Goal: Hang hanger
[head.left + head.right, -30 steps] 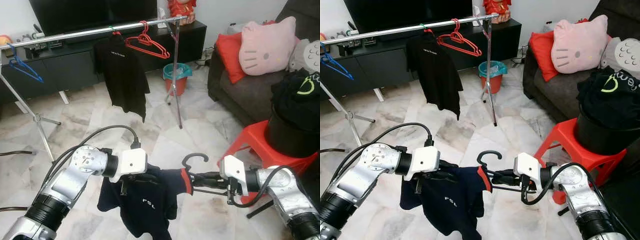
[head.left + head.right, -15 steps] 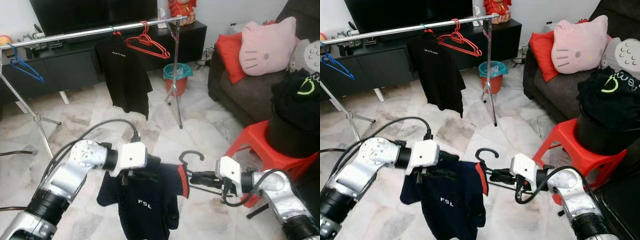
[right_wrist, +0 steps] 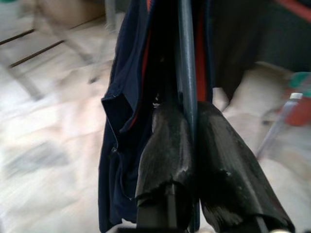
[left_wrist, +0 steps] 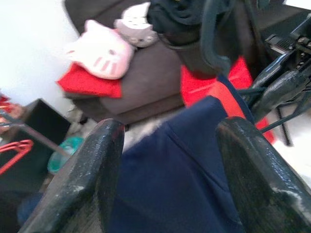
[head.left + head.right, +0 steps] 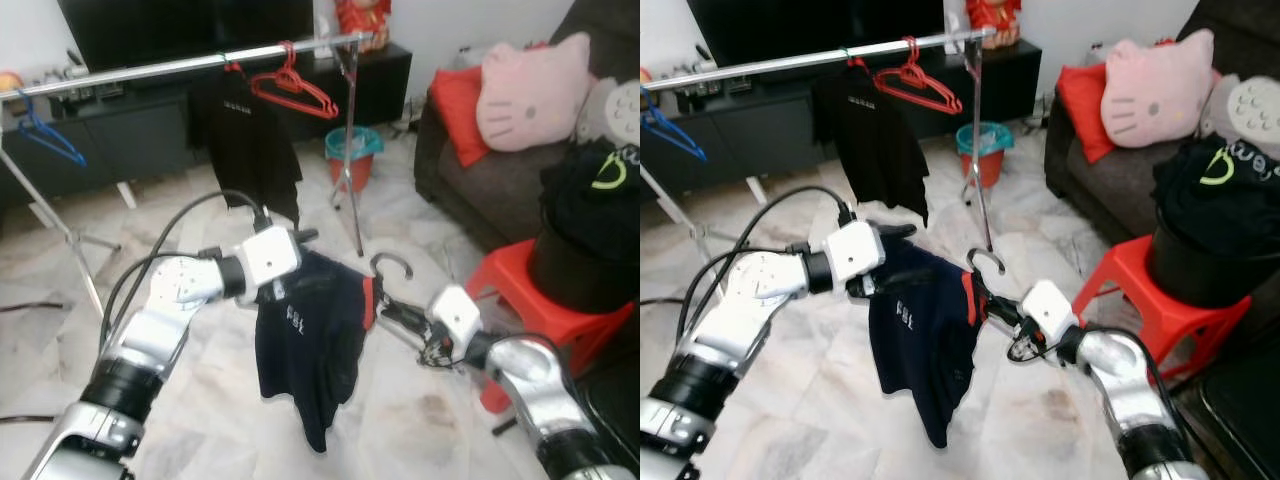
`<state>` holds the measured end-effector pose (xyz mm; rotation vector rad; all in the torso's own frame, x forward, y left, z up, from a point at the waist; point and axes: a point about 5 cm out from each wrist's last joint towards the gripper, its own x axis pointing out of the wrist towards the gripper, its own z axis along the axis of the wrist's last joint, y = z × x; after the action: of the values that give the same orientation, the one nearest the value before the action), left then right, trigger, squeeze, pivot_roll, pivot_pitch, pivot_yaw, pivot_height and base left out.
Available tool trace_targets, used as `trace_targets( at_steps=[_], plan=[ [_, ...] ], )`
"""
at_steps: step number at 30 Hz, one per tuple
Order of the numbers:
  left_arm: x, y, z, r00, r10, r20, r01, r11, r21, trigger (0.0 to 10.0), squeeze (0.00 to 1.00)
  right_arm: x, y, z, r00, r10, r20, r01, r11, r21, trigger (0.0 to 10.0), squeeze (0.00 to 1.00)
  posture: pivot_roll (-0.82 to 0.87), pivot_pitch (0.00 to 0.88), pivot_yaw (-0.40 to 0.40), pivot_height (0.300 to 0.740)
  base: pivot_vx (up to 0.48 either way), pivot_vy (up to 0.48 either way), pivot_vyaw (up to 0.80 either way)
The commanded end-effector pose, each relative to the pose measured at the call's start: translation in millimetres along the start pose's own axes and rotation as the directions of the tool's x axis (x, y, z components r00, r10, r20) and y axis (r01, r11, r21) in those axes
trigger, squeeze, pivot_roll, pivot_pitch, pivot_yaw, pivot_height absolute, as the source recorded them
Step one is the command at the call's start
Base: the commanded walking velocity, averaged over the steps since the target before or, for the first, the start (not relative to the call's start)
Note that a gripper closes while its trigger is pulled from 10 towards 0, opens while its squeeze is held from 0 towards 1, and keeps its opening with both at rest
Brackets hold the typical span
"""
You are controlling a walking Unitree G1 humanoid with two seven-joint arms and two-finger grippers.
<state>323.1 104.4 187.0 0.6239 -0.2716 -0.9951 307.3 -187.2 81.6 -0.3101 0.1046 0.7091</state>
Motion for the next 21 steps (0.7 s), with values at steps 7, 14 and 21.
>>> trace_targets(
  at_steps=[7,14,21],
  plan=[
    [21.6,-11.2,-5,0.966,0.254,-0.049,-0.259,0.958,-0.126,10.0,0.0,21.1,-14.3,19,0.946,-0.316,0.068,0.31,0.946,0.093,0.0,0.0,0.01,0.0,0.024,0.74,0.0,0.0,0.0],
    [44.0,-39.3,-3,0.961,0.266,-0.082,-0.277,0.937,-0.213,10.0,0.0,41.2,-12.9,29,0.9,-0.43,0.068,0.405,0.885,0.23,0.0,0.0,0.01,0.0,0.016,0.74,0.0,0.0,0.0],
    [56.9,-48.4,1,0.955,0.28,-0.1,-0.296,0.926,-0.233,10.0,0.0,65.3,-0.3,46,0.912,-0.398,0.097,0.363,0.895,0.26,0.0,0.0,0.02,0.0,0.0,0.74,0.0,0.0,0.0]
  ],
)
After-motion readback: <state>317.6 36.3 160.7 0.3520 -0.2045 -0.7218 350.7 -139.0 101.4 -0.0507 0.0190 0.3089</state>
